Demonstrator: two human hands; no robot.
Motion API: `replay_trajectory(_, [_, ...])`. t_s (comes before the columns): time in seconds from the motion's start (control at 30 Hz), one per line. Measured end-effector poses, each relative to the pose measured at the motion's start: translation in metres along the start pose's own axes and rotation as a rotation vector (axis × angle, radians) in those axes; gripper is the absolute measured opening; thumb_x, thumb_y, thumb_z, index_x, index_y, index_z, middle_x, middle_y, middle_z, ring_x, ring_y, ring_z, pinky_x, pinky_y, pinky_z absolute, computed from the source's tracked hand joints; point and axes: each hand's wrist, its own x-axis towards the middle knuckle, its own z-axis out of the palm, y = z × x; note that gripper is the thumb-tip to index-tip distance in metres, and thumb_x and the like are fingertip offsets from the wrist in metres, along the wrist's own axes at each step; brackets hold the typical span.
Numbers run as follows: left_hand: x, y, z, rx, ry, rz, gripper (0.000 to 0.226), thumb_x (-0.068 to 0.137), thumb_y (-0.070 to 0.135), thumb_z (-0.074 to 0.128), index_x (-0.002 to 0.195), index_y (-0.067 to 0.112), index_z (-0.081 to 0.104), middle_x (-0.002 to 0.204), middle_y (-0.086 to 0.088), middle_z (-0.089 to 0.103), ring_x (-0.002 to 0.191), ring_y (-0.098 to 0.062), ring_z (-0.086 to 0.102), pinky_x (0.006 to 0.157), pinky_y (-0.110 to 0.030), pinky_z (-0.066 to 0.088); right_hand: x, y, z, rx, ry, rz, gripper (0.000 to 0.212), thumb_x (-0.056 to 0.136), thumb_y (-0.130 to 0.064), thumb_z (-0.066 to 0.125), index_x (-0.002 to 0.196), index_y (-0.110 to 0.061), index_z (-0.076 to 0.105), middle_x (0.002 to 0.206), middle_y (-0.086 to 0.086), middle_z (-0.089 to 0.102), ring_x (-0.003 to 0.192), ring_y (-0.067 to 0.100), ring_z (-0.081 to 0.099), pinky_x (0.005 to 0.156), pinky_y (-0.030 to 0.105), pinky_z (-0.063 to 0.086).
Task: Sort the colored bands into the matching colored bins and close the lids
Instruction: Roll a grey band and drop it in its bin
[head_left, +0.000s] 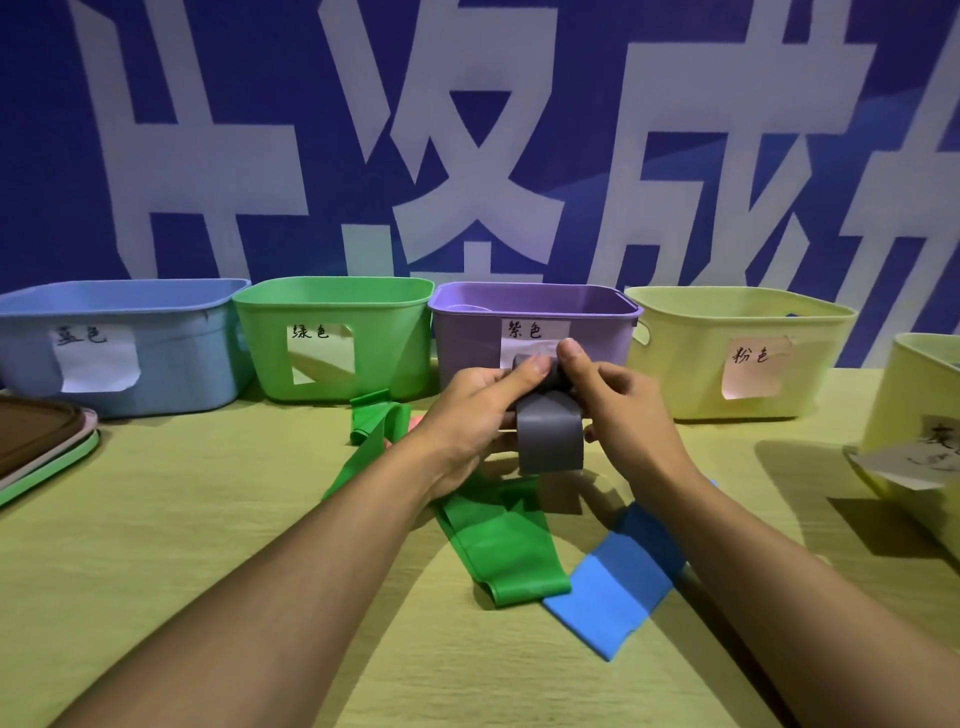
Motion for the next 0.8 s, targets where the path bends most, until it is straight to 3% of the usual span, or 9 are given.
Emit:
replay_trajectory(0.13, [0.0,-0.003,0.002,-0.025,-0.067,-0.011,0.022,0.099,0.025,0.064,0.111,0.009,0.073,0.104,-0.012,0.077,0.086,-0.019,0.074,0.076,-0.03,0.059,0.001,0.001,-0.001,0.008,0.029,0.034,0.079,0.08,-0.071,0.063,0.091,0.007,0.072,0.096,0.032,0.067,0.076,0.025,0.062,0.075,0.04,0.052])
replay_trajectory(0.2, [0.0,-0.004,0.001,-0.024,-0.083,-0.002,0.02,0.098,0.02,0.065,0.112,0.008,0.072,0.105,-0.014,0.077,0.09,-0.021,0.075,0.078,-0.032,0.061,0.001,0.001,-0.001,0.006,0.036,0.061,0.073,0.084,-0.067,0.065,0.092,0.005,0.072,0.097,0.03,0.069,0.088,0.041,0.07,0.085,0.052,0.058])
replay_trajectory(0.27, [-0.001,-0.004,0.001,-0.028,-0.087,0.011,0.019,0.098,0.017,0.065,0.113,0.007,0.072,0.105,-0.013,0.077,0.093,-0.022,0.074,0.081,-0.033,0.062,0.001,0.001,-0.001,0.004,0.043,0.06,0.06,0.088,-0.059,0.066,0.091,0.0,0.075,0.094,0.025,0.072,0.099,0.043,0.067,0.089,0.06,0.055])
replay_trajectory(0.47, [-0.001,-0.002,0.001,-0.073,-0.058,0.031,0.021,0.096,0.014,0.067,0.115,0.006,0.072,0.107,-0.012,0.077,0.094,-0.021,0.074,0.079,-0.029,0.061,0.002,0.004,0.0,0.045,0.01,0.027,0.028,0.094,-0.045,0.066,0.095,-0.019,0.076,0.091,-0.002,0.077,0.094,0.02,0.073,0.083,0.036,0.059])
replay_trajectory(0.53, [-0.003,0.0,0.003,-0.116,-0.069,0.017,0.024,0.097,0.012,0.065,0.119,0.004,0.07,0.099,-0.01,0.079,0.086,-0.015,0.075,0.084,-0.031,0.06,0.002,0.004,0.0,0.083,0.012,0.011,0.027,0.094,-0.042,0.067,0.099,-0.018,0.076,0.095,0.0,0.078,0.098,0.022,0.072,0.087,0.039,0.058])
replay_trajectory(0.6, [-0.005,0.002,0.004,-0.147,-0.085,0.005,0.028,0.099,0.009,0.062,0.125,0.0,0.065,0.078,-0.002,0.077,0.068,-0.005,0.072,0.092,-0.033,0.056,0.003,0.004,0.0,0.11,0.019,-0.007,0.025,0.093,-0.039,0.068,0.101,-0.017,0.076,0.097,0.001,0.078,0.097,0.022,0.072,0.089,0.04,0.058])
replay_trajectory(0.63, [-0.005,0.004,0.004,-0.154,-0.088,-0.003,0.03,0.099,0.009,0.062,0.127,-0.001,0.064,0.079,-0.002,0.077,0.069,-0.005,0.072,0.094,-0.034,0.055,0.003,0.004,0.0,0.122,0.02,-0.014,0.024,0.092,-0.039,0.068,0.101,-0.018,0.076,0.097,0.0,0.078,0.095,0.018,0.073,0.088,0.039,0.058])
replay_trajectory(0.73, [-0.005,0.006,0.001,-0.147,-0.076,-0.025,0.034,0.095,0.012,0.068,0.128,0.002,0.067,0.115,-0.016,0.076,0.106,-0.023,0.074,0.095,-0.034,0.057,0.002,0.004,0.0,0.152,0.017,-0.021,0.025,0.088,-0.04,0.068,0.101,-0.021,0.076,0.096,-0.002,0.078,0.091,0.011,0.072,0.083,0.032,0.059])
replay_trajectory(0.8, [-0.004,0.007,-0.001,-0.148,-0.068,-0.039,0.034,0.094,0.012,0.07,0.127,0.002,0.068,0.119,-0.016,0.075,0.108,-0.024,0.073,0.091,-0.031,0.058,0.002,0.004,0.0,0.169,0.013,-0.022,0.024,0.087,-0.039,0.068,0.102,-0.022,0.076,0.097,-0.003,0.079,0.091,0.009,0.072,0.082,0.029,0.059])
